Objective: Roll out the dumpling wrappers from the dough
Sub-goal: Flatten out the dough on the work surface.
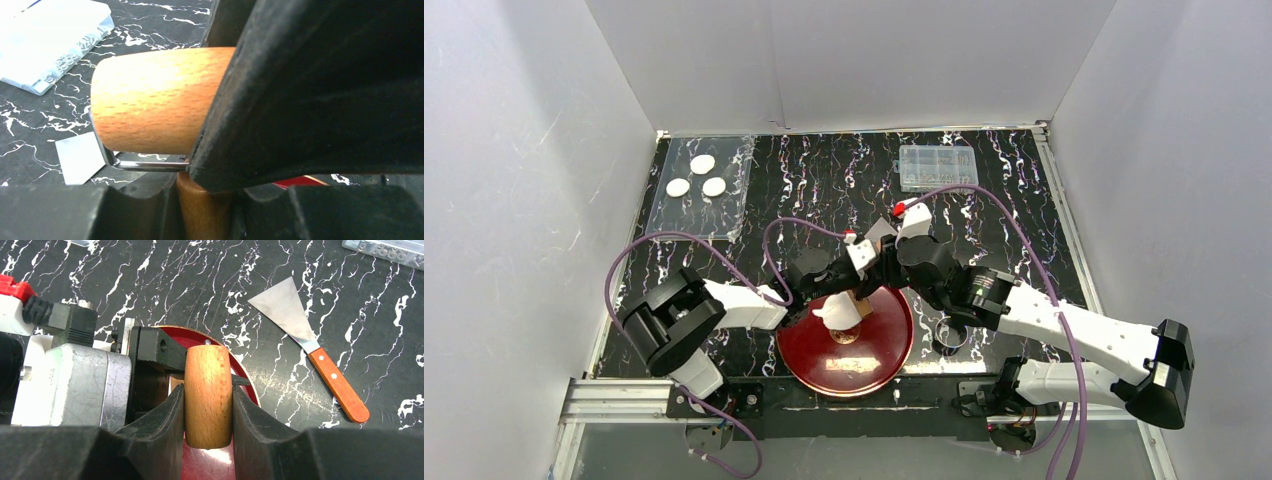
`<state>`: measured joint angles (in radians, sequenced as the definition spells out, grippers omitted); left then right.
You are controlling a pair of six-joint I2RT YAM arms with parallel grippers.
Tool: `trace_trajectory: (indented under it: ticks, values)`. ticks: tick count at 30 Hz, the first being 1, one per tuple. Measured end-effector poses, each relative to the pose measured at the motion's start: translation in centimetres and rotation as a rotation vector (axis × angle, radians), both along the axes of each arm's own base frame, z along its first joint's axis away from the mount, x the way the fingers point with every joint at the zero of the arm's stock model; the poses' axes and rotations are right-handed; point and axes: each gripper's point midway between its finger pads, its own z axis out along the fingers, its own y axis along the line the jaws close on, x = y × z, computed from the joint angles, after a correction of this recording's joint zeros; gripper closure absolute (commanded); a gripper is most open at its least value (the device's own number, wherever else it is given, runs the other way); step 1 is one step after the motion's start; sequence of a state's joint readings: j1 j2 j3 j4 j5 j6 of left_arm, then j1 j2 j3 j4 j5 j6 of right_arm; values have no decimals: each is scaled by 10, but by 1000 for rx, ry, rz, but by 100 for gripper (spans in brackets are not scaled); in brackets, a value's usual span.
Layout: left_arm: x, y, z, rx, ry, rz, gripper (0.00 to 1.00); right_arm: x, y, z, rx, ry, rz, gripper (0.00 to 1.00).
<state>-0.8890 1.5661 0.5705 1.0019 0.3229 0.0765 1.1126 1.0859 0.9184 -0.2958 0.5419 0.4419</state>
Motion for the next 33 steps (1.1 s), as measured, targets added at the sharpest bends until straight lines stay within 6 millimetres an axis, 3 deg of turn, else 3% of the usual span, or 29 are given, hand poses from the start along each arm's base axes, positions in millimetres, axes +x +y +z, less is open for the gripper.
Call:
trace_trajectory:
  ticks: [9, 19, 24, 33]
  values:
    - [-2, -4, -13, 9, 29, -3, 100, 1, -5, -13, -9, 21, -31, 99]
    - [-4, -1, -43, 36, 122, 64, 100, 7, -8, -45, -41, 88, -107, 99]
    - [-8, 11, -61, 61, 162, 138, 100, 7, -2, -64, -74, 121, -115, 99]
    - [-16, 47, -69, 85, 148, 228, 100, -5, 29, -70, -56, 115, -29, 99]
